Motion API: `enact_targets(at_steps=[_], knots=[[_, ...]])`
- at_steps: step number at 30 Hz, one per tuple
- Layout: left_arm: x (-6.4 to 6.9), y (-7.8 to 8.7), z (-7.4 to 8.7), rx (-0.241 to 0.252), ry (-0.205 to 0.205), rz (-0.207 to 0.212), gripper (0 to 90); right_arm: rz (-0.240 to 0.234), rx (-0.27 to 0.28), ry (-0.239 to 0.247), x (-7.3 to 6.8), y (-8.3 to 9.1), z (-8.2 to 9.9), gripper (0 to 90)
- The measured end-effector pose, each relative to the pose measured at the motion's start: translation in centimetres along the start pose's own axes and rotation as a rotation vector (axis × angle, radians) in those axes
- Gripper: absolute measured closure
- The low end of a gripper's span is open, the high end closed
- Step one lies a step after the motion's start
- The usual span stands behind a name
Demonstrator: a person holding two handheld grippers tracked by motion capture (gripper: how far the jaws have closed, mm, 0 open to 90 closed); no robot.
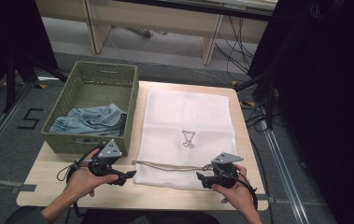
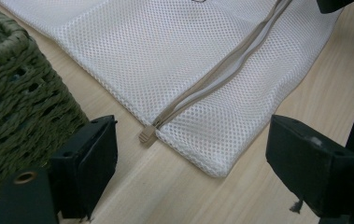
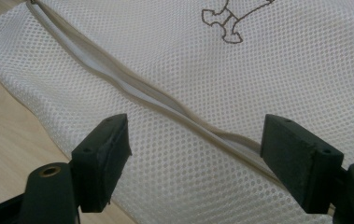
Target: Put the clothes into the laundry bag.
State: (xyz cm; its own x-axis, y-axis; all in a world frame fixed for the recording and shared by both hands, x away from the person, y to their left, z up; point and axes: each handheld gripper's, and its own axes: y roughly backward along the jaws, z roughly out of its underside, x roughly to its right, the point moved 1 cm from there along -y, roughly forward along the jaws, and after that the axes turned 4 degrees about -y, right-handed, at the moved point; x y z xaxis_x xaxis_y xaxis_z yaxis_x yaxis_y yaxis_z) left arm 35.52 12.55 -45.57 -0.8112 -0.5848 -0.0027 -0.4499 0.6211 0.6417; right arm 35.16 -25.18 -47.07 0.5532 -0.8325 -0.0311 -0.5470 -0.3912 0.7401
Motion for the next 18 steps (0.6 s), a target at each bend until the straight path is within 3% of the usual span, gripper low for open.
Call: enact_targets(at_steps=[6,7,8,13,15,16,18], knots=[[0.02,-0.06,0.02,-0.013,-0.005,-0.005,16.3,-0.003,-0.008,-0.017,-0.04,0.02,-0.05,24.3],[0.02,-0.06,0.02,-0.013,-0.005,-0.005,16.3,0.001,-0.003,0.005,0.09,-0.06,0.01,24.2],[-0.04,-0.12,0.00,-0.013,-0.022,0.001,16.3,0.002,-0.005,0.006,0.10,-0.08,0.02,24.2],[-0.04,-0.12,-0.01,-0.011,-0.021,0.002,16.3,0.001,-0.004,0.007,0.08,-0.10,-0.01,23.7],[-0.04,-0.14,0.00,-0.013,-0.022,0.002,16.3,-0.003,-0.006,-0.013,-0.10,-0.05,-0.06,22.7],[-0.05,-0.14,0.01,-0.015,-0.021,0.003,16.3,0.001,0.008,0.010,0.03,-0.15,-0.05,22.2],[-0.04,-0.14,0.00,-0.015,-0.021,0.003,16.3,0.001,0.013,0.011,0.04,-0.15,-0.08,21.9]])
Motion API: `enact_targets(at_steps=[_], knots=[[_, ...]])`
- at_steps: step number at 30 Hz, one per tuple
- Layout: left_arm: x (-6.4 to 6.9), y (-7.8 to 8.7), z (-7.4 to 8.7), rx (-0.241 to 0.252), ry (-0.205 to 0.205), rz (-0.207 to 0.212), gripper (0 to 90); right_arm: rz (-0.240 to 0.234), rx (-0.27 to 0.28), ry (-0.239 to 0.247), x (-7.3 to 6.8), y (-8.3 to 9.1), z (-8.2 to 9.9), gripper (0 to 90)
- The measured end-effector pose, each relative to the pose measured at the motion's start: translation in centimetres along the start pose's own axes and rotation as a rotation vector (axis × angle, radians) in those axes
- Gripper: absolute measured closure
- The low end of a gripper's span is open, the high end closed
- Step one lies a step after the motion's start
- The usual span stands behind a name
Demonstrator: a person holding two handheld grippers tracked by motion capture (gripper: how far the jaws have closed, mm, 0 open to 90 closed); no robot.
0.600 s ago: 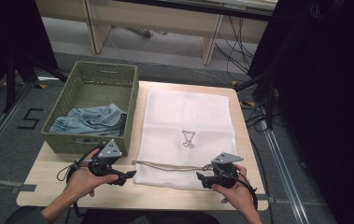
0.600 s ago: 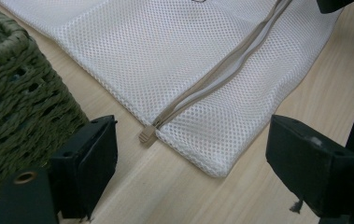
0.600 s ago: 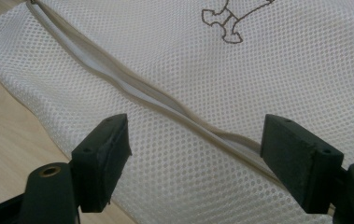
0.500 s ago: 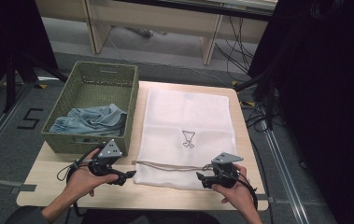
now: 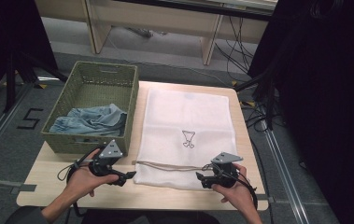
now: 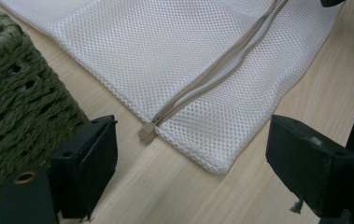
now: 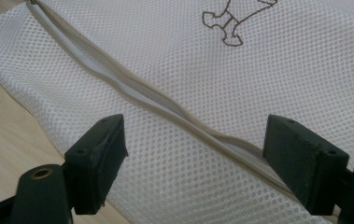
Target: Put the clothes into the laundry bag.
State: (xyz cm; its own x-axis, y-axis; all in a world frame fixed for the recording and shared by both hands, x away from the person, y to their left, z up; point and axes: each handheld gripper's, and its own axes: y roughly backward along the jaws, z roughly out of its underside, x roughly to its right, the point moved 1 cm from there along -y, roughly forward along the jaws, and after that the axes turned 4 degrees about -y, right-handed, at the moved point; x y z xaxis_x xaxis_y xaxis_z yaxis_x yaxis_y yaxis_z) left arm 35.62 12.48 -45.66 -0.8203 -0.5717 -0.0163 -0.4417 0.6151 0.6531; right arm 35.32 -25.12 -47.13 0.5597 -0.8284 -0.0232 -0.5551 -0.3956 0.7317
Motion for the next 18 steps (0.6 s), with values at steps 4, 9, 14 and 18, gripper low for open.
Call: enact_targets(at_steps=[4,9,14,18], knots=[[0.1,0.0,0.0,-0.003,0.009,0.001,16.3,-0.004,-0.006,0.005,0.1,0.1,0.0,19.3],[0.1,-0.1,0.0,-0.006,0.009,0.003,16.3,0.049,-0.011,0.022,0.8,0.1,0.0,19.5],[0.1,-0.1,0.0,-0.015,0.002,-0.004,16.3,0.113,-0.031,0.021,2.8,-0.5,0.1,21.3],[0.2,-0.2,0.0,-0.015,0.016,0.004,16.3,0.109,-0.030,0.000,3.2,-1.3,-0.4,22.0]])
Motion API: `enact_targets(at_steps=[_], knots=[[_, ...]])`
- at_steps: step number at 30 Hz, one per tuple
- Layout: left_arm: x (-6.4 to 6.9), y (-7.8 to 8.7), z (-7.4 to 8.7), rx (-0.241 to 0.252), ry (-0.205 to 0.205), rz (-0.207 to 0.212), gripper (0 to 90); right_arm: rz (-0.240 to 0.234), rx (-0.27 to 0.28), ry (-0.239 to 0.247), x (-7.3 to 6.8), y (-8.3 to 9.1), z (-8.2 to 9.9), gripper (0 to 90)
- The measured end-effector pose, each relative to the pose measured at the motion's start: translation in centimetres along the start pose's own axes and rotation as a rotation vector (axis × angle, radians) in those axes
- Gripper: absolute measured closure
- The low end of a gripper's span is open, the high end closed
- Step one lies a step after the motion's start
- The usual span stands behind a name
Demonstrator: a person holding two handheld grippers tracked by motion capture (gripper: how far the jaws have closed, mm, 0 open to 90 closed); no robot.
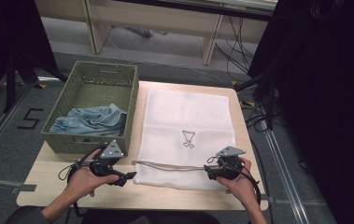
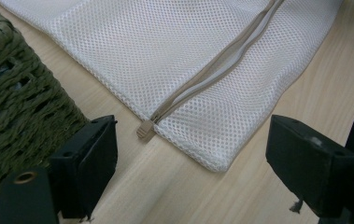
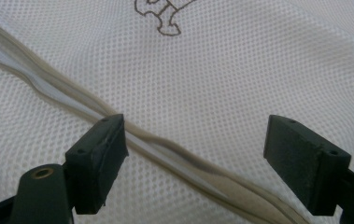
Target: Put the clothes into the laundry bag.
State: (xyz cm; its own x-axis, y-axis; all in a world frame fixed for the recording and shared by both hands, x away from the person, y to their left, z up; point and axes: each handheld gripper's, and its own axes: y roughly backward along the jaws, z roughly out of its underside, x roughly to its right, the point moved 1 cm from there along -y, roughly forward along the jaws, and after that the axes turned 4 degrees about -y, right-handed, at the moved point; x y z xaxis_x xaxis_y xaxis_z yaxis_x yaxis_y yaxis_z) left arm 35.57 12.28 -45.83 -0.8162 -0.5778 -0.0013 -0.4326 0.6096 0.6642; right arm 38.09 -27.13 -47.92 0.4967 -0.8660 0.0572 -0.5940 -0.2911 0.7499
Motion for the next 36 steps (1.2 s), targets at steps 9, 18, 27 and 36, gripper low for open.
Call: enact_targets(at_steps=[9,18,27,36], knots=[[-0.1,0.0,0.0,-0.005,-0.009,-0.004,16.5,-0.072,-0.004,0.077,-1.9,-2.5,-1.6,23.0],[-0.1,0.0,0.0,-0.007,-0.007,0.002,17.1,-0.121,-0.024,0.082,-3.3,-5.2,-2.4,23.5],[-0.2,0.0,0.0,-0.010,-0.011,0.004,17.4,-0.154,-0.078,0.116,-3.6,-6.1,-2.6,26.3],[-0.2,0.0,0.0,-0.011,0.004,-0.003,17.7,-0.186,-0.073,0.060,-2.7,-5.9,-2.7,55.0]])
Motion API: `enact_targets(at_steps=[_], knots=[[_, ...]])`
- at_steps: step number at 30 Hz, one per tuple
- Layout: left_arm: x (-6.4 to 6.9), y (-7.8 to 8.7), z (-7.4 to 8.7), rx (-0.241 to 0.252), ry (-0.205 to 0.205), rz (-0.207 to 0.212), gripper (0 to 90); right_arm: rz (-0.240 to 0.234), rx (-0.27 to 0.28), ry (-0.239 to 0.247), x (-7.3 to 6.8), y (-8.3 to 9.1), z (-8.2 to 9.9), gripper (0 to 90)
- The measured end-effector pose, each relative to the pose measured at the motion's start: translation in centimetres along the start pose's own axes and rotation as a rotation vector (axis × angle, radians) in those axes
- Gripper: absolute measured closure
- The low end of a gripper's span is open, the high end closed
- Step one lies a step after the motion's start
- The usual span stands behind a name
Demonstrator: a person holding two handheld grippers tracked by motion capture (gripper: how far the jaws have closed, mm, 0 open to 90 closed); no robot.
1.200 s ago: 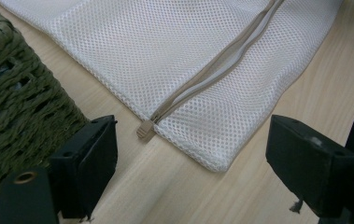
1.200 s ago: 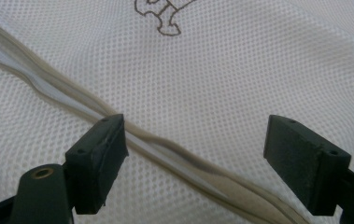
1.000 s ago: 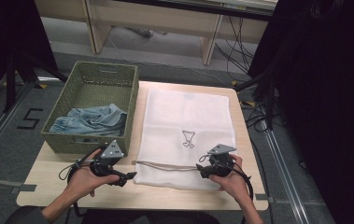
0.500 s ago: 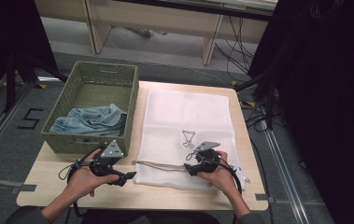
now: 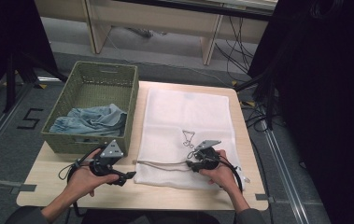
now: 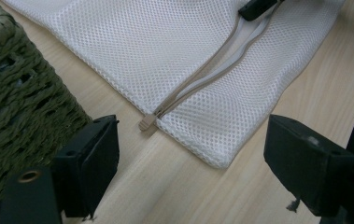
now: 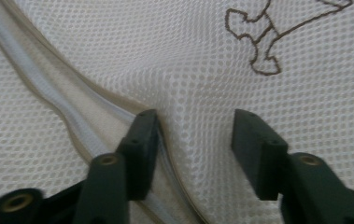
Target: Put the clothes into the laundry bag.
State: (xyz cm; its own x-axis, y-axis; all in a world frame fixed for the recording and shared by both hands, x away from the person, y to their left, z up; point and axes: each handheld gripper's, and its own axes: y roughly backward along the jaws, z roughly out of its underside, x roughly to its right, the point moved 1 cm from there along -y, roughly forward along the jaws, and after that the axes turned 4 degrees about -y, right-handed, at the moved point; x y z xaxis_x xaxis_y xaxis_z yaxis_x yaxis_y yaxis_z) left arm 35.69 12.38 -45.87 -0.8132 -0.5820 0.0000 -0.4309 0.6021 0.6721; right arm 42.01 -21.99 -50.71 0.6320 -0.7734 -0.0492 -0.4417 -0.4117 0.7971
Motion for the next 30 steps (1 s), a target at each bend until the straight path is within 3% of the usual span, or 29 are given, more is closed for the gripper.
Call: enact_targets(at_steps=[1,2,5,6,9,10,11,12,20,25,27,30], knots=[[0.0,0.0,0.0,0.002,-0.001,0.003,17.7,0.000,0.000,0.000,0.0,0.0,0.0,55.0],[-0.1,0.0,0.0,-0.001,-0.014,0.005,17.9,0.019,0.038,0.019,0.1,-0.3,0.1,63.6],[0.0,0.0,0.0,0.001,-0.002,0.002,18.1,0.042,0.014,0.032,0.1,-0.1,-0.1,70.3],[-0.1,0.0,0.0,0.000,-0.019,0.003,18.2,0.051,0.015,0.014,0.0,0.0,-0.3,78.2],[0.0,0.0,-0.1,0.007,-0.002,0.004,18.4,0.054,-0.006,0.030,0.1,0.3,-0.5,81.0],[0.0,0.1,-0.1,0.009,-0.003,0.000,18.4,0.064,0.001,0.043,0.1,0.3,-0.5,82.0],[-0.1,0.1,-0.1,0.012,-0.008,0.003,18.4,0.081,0.047,0.042,0.0,0.3,-0.8,83.7],[-0.2,0.2,-0.1,0.014,-0.004,-0.002,18.4,0.089,0.046,0.075,0.3,0.5,-1.1,83.8],[-0.7,0.4,-0.2,0.039,0.017,-0.019,18.4,0.117,0.097,0.080,0.3,1.9,-2.1,85.0],[-1.2,0.9,-0.4,0.065,0.019,-0.037,17.8,0.138,0.166,0.099,0.4,3.6,-3.4,85.4],[-1.4,1.4,-0.6,0.094,0.039,-0.077,17.4,0.132,0.178,0.079,0.5,4.1,-3.7,85.4],[-2.0,2.6,-1.0,0.104,0.001,-0.124,17.5,0.137,0.202,0.087,0.8,4.6,-4.1,85.4]])
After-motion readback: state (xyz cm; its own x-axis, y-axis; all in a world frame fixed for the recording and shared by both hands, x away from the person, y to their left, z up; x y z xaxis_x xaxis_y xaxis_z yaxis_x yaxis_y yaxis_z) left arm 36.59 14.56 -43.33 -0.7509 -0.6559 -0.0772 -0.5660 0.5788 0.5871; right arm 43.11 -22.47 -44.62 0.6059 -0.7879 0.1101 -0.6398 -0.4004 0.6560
